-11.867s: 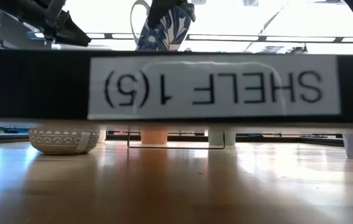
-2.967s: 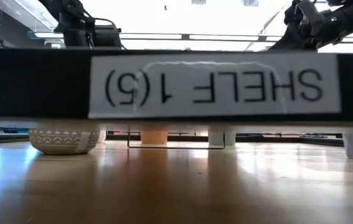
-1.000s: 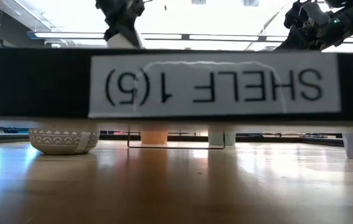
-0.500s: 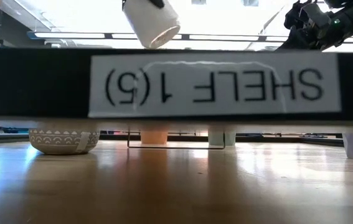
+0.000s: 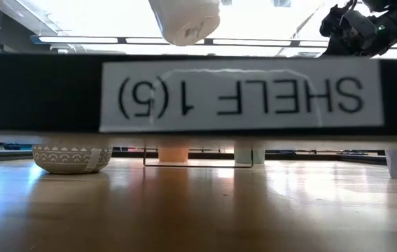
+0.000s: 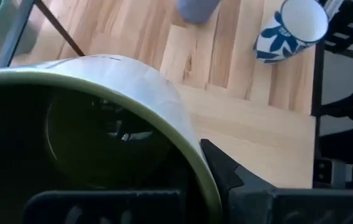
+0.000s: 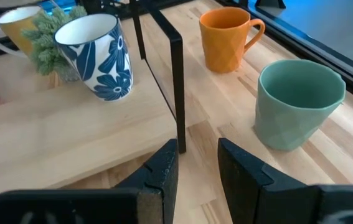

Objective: Place coffee mugs
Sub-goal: Put the dark green mug on the shelf

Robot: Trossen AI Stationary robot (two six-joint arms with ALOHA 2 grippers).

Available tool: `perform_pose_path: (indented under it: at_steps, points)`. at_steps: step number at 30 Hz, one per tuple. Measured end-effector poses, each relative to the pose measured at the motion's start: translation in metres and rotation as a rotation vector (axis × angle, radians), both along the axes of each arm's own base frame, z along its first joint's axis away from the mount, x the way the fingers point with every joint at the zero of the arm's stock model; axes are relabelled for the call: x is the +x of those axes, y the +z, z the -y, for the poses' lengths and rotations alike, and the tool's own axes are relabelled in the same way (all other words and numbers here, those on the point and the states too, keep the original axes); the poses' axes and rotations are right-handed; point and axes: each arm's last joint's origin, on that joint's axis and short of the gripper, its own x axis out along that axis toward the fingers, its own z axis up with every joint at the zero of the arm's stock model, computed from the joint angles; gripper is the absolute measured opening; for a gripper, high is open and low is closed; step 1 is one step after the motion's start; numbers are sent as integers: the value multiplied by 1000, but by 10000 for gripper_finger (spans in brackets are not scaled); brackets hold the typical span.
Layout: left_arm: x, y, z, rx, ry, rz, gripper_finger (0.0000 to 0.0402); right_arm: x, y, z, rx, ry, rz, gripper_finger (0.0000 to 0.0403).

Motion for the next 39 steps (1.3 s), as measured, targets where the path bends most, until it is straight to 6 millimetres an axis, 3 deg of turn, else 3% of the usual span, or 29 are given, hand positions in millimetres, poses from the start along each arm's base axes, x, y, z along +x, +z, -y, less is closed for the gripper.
perform_pose_path:
  at_steps: [7,12,19,29,32,39]
  points:
    - [8,-7,18,77,-150,-58,5,0,0,-1,30,13,7,94]
    - [16,-17,21,154,-290,-79,5,0,0,-2,66,28,13,94]
    - [14,-14,25,266,-484,-57,5,1,0,-3,88,60,14,94]
    - [-2,-14,69,242,-618,-55,5,1,0,-3,94,65,15,94]
    - [-2,-24,84,221,-631,-86,5,1,0,-3,99,62,16,94]
    - [11,-69,109,227,-702,-230,5,1,0,-3,100,62,19,94]
